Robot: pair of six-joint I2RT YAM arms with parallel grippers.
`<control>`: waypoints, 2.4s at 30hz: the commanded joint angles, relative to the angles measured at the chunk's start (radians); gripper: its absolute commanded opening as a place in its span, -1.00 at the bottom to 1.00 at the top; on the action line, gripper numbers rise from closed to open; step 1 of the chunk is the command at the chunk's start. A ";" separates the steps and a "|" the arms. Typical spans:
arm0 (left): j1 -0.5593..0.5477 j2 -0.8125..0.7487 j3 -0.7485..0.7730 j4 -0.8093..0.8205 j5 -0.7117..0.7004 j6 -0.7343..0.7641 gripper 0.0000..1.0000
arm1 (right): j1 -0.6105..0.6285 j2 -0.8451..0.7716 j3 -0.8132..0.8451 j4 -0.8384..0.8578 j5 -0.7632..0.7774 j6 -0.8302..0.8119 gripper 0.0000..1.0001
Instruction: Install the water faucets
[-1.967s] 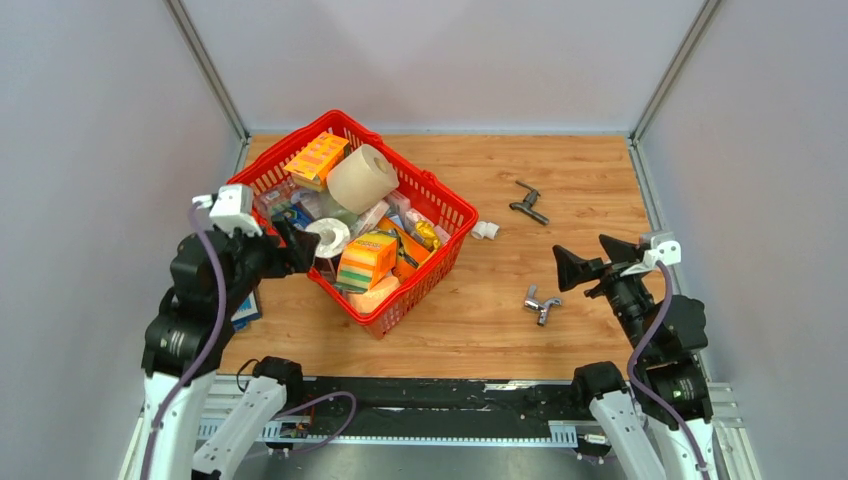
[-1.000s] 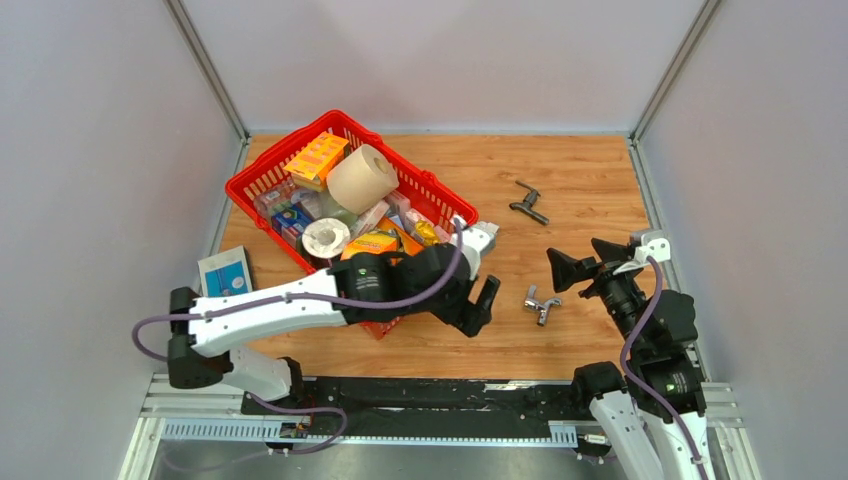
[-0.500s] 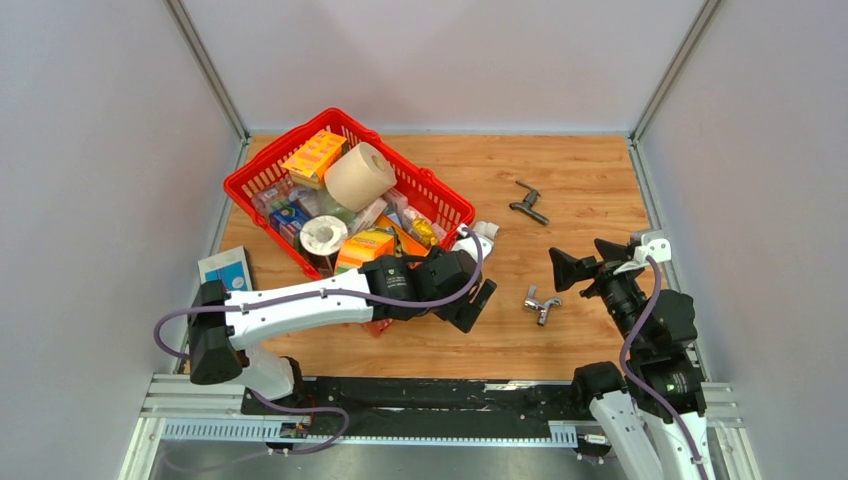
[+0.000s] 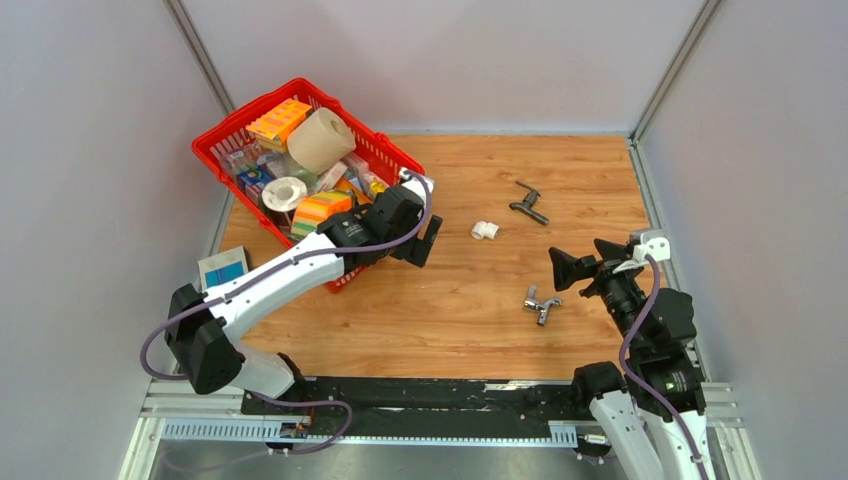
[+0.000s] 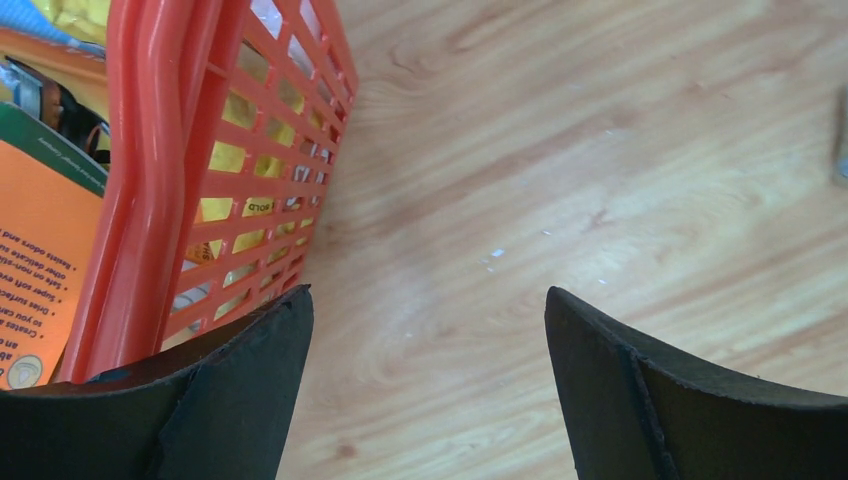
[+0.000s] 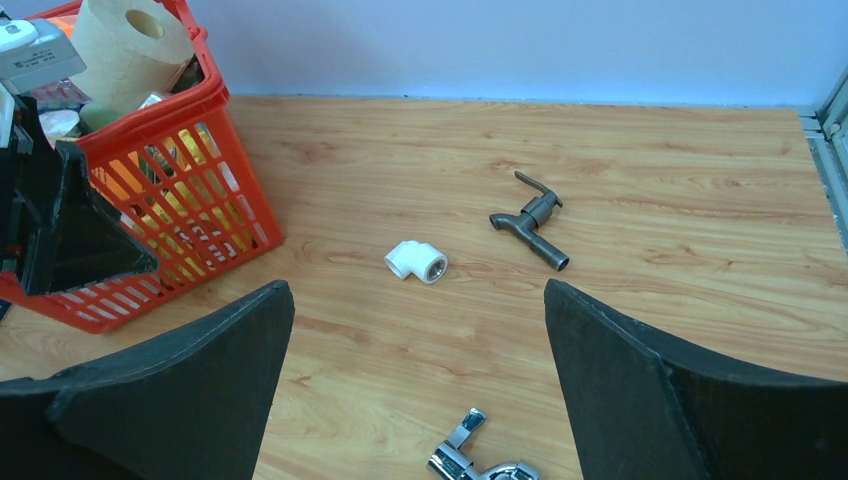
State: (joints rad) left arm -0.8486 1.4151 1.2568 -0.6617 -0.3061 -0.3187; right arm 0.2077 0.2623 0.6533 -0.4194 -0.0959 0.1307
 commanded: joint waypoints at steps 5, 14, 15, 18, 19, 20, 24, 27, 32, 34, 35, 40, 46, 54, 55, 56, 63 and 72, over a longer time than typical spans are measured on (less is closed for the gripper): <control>0.144 0.050 0.056 0.071 -0.028 0.121 0.86 | 0.002 0.161 0.020 0.004 0.002 0.050 1.00; 0.172 0.055 0.171 0.057 0.050 0.130 0.86 | 0.002 0.477 0.066 0.014 0.070 0.199 1.00; 0.174 0.048 0.179 0.057 0.053 0.135 0.87 | 0.004 0.515 0.071 0.024 0.061 0.204 1.00; 0.198 0.022 0.243 0.021 0.091 0.136 0.87 | 0.004 0.613 0.074 0.091 -0.004 0.196 1.00; 0.203 0.018 0.271 0.011 0.122 0.138 0.86 | 0.002 0.636 0.075 0.114 -0.028 0.192 1.00; 0.210 0.002 0.282 -0.002 0.136 0.138 0.86 | 0.004 0.661 0.077 0.145 -0.042 0.188 1.00; 0.215 -0.063 0.306 -0.032 0.222 0.129 0.86 | 0.004 0.756 0.052 0.299 -0.080 0.124 0.91; 0.215 -0.117 0.242 -0.009 0.300 0.115 0.86 | 0.004 0.874 0.061 0.404 -0.132 0.075 0.82; 0.215 -0.238 0.113 0.074 0.393 0.118 0.87 | 0.004 1.113 0.159 0.465 -0.240 0.009 0.71; 0.215 -0.290 0.046 0.132 0.400 0.122 0.86 | 0.004 1.201 0.204 0.465 -0.275 -0.014 0.59; 0.215 -0.301 -0.006 0.175 0.397 0.125 0.86 | 0.004 1.238 0.222 0.467 -0.287 -0.023 0.56; 0.220 -0.346 -0.092 0.241 0.337 0.118 0.86 | 0.006 1.382 0.307 0.472 -0.337 -0.051 0.50; 0.223 -0.337 -0.120 0.251 0.309 0.110 0.86 | 0.005 1.526 0.384 0.433 -0.346 -0.097 0.48; 0.256 -0.328 -0.122 0.244 0.249 0.119 0.86 | 0.007 1.597 0.407 0.373 -0.429 -0.155 0.29; 0.260 -0.327 -0.122 0.244 0.254 0.119 0.86 | 0.007 1.601 0.408 0.369 -0.442 -0.161 0.26; 0.263 -0.329 -0.120 0.243 0.255 0.118 0.86 | 0.009 1.608 0.408 0.366 -0.446 -0.163 0.25; 0.273 -0.329 -0.126 0.246 0.257 0.119 0.86 | 0.028 1.631 0.434 0.341 -0.391 -0.180 0.25; 0.283 -0.329 -0.126 0.247 0.283 0.115 0.86 | 0.051 1.652 0.467 0.284 -0.329 -0.215 -0.34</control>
State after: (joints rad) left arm -0.5743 1.0901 1.1316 -0.4515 -0.0418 -0.2169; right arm 0.2443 1.8977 1.1057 -0.0887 -0.4580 -0.0452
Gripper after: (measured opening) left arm 0.932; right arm 0.427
